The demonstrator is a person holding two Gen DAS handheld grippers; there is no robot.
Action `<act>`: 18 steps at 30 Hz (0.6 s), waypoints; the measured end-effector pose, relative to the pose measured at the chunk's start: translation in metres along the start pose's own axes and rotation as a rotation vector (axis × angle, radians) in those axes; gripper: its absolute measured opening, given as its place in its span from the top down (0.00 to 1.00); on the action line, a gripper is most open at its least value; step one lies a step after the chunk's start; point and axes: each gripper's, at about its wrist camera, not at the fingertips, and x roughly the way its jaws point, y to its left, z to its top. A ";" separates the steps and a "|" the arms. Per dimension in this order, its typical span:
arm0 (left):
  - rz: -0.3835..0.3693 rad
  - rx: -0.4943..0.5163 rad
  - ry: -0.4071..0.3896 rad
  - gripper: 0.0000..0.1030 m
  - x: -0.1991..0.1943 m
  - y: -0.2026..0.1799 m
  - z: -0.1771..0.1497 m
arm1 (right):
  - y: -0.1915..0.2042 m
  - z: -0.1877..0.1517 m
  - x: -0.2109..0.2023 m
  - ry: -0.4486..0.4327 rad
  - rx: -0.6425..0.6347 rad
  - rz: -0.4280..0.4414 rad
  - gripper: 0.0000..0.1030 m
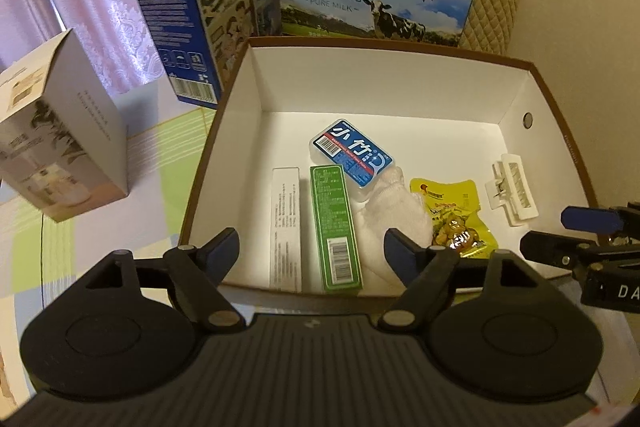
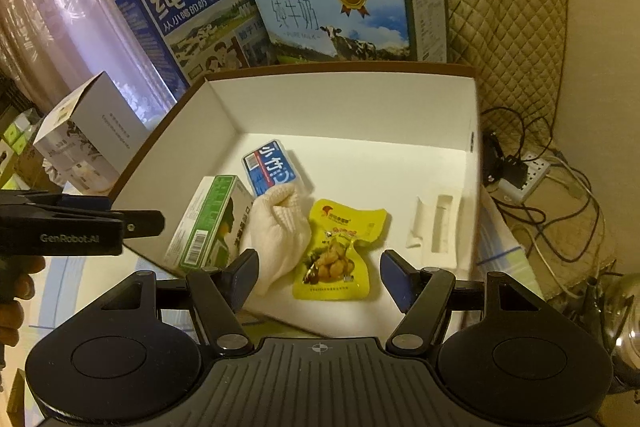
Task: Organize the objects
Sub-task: 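Withdraw both tools from the box back toward the table items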
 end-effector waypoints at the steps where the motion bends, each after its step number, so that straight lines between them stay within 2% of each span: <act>1: 0.000 -0.005 -0.004 0.26 -0.004 0.001 -0.002 | 0.001 0.000 -0.003 0.000 0.000 -0.001 0.37; 18: 0.023 -0.084 -0.037 0.25 -0.067 0.010 -0.050 | 0.016 -0.031 -0.050 -0.014 -0.030 -0.011 0.37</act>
